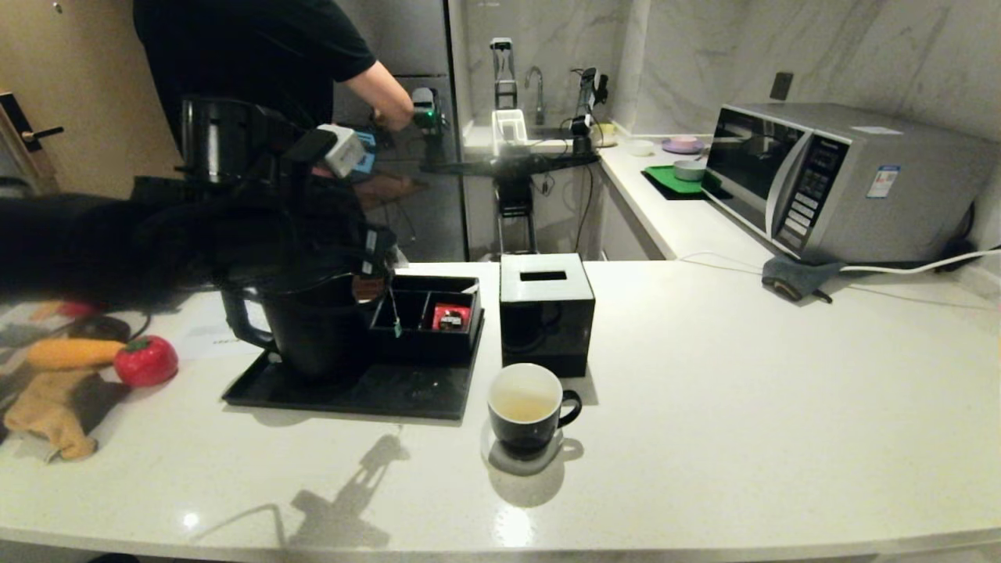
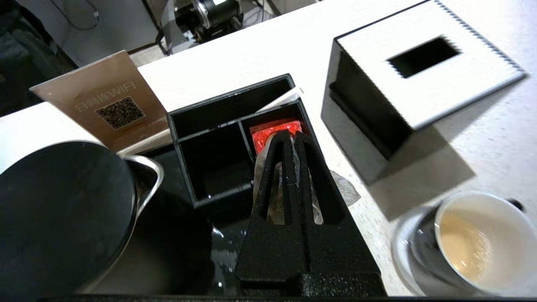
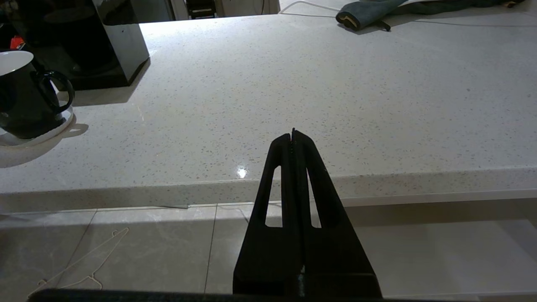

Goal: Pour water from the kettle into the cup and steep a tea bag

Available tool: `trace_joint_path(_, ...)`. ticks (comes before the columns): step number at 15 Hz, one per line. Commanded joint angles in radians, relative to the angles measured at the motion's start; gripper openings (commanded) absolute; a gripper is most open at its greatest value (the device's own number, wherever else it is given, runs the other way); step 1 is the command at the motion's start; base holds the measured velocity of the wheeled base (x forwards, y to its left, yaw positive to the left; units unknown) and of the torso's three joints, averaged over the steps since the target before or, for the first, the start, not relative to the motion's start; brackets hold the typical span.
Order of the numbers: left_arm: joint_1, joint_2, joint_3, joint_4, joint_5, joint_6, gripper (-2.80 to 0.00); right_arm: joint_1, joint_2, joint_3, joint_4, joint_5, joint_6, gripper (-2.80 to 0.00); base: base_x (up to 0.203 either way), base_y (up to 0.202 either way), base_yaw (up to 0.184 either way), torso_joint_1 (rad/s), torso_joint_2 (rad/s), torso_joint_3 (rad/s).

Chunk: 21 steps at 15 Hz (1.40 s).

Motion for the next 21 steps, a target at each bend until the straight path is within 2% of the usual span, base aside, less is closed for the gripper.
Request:
trace_joint_path(1,-0.003,-0.075,0.042,-0.002,-0.004,-0.001,-2.80,0.000,0.001,0.000,0.000,0.000,0.000,-2.80,0.000,0.000,0.000,0.000,0.00,0.000)
trace_joint_path(5,-0.022,-0.138,0.080,-0.002,-0.008,-0.012,-2.80,-0.001,0.001,0.000,0.000,0.000,0.000,-2.80,0.000,0.000,0.000,0.000,0.00,0.000)
trace_joint_path(8,-0.045,-0.188,0.107,-0.002,-0.035,-0.029,-2.80,0.000,0.001,-0.001,0.000,0.000,0.000,-2.80,0.000,0.000,0.000,0.000,0.00,0.000)
trace_joint_path(12,-0.089,-0.282,0.198,-0.002,-0.047,-0.032,-2.80,-0.001,0.001,0.000,0.000,-0.001,0.000,-2.80,0.000,0.000,0.000,0.000,0.00,0.000)
trace_joint_path(17,-0.167,-0.354,0.233,-0.002,-0.049,-0.073,-2.80,0.000,0.001,0.000,0.000,0.000,0.000,-2.80,0.000,0.000,0.000,0.000,0.00,0.000)
trace_joint_path(21,-0.273,-0.387,0.252,-0.001,-0.046,-0.137,-2.80,-0.001,0.001,-0.001,0.000,0.000,0.000,-2.80,0.000,0.000,0.000,0.000,0.00,0.000)
